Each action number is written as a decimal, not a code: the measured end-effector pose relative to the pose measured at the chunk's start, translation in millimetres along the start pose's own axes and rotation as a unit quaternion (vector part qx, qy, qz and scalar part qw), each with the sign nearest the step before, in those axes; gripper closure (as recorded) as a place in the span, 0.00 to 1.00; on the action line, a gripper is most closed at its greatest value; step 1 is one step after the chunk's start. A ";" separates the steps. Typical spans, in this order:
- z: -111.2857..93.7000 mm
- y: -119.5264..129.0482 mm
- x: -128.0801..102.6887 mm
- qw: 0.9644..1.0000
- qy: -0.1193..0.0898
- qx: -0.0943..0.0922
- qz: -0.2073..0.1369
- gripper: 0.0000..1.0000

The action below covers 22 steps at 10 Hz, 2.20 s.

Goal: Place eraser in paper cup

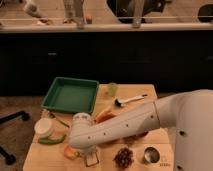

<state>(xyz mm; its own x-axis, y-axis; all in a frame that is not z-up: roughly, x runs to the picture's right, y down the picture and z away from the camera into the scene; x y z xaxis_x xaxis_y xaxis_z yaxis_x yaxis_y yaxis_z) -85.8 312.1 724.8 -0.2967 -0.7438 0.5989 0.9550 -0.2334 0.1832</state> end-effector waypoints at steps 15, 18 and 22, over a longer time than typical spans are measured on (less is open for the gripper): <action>-57.9 -6.2 -7.9 0.997 0.061 0.046 -0.011 1.00; -62.9 -16.4 -0.1 0.996 0.065 0.046 -0.028 1.00; -77.3 -62.6 24.1 0.994 0.069 0.039 -0.074 1.00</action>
<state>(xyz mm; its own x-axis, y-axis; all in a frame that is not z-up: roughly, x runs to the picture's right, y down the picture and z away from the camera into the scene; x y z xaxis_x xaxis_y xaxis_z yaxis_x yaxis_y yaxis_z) -153.0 260.3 667.5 -0.4262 -0.7850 0.4495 0.8968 -0.3016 0.3236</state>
